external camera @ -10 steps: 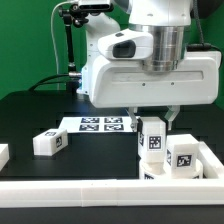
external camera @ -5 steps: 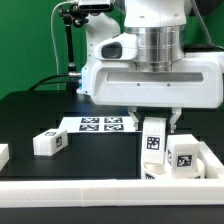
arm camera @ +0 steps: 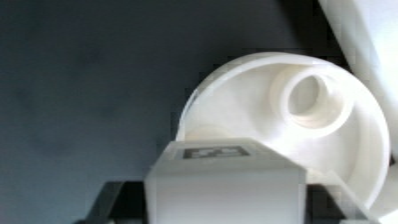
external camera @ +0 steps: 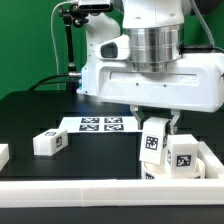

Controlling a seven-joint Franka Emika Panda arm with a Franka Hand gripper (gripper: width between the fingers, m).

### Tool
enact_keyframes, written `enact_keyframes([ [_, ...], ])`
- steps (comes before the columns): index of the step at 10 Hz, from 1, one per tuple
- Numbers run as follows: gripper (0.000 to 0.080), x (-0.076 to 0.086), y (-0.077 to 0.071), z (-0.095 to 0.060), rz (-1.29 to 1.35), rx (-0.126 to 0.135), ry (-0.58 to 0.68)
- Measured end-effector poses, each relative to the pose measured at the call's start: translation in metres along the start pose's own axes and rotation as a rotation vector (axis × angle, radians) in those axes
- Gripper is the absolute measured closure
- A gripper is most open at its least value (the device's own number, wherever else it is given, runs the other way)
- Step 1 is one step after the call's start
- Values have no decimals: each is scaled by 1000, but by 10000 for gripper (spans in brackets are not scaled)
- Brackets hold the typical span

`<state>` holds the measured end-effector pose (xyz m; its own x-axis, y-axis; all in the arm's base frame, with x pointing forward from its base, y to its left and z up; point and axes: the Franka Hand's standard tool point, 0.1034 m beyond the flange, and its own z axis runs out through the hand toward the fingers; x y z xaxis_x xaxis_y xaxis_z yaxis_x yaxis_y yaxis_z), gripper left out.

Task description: Assemble stool

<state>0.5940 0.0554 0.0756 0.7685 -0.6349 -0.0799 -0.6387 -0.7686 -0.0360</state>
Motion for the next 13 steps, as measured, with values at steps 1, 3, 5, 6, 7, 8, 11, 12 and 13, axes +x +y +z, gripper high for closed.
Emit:
enact_keyframes([
  [1,459,-1,-1,0,56,2,-1],
  [3,459,-1,-2,0,135,2,-2],
  [5,459,-3,-3,0,288,10,-8],
  [6,459,-2,-5,0,364,33,-10],
  [7,459,-2,-7,1,474,61,-5],
  [8,459,-2,-9,1,568,81,-2],
  [11,459,-3,-13,2,731,108,-5],
  [12,459,-3,-14,2,787,111,-11],
  [13,459,-4,-15,2,860,115,-20],
])
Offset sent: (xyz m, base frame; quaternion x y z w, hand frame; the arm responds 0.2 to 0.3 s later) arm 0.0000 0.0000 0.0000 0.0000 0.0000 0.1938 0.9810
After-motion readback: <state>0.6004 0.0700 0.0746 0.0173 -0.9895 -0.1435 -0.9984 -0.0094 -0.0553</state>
